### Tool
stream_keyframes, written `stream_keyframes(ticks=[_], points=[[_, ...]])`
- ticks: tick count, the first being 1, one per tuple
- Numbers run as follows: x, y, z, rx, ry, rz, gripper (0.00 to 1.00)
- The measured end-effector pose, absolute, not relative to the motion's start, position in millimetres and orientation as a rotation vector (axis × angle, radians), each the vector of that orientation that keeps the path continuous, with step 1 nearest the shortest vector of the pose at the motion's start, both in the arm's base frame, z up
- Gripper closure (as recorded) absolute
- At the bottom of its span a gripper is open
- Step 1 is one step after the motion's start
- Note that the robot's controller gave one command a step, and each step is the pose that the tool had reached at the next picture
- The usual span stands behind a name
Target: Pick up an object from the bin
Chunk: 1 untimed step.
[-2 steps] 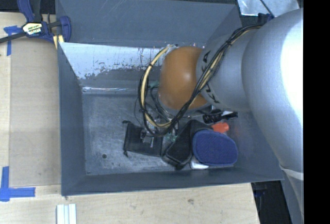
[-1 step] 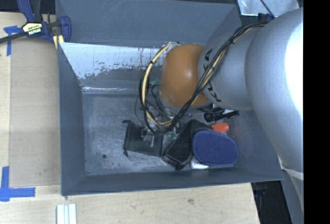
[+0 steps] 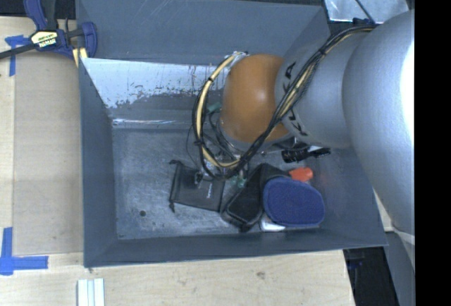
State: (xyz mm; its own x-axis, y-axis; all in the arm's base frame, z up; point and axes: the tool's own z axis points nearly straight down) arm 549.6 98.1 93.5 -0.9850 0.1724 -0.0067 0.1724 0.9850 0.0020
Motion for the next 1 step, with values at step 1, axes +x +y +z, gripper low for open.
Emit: stream_keyframes(ticks=[1], points=[[551.4,97.6,137.3,0.273,3.122,0.003,1.0]])
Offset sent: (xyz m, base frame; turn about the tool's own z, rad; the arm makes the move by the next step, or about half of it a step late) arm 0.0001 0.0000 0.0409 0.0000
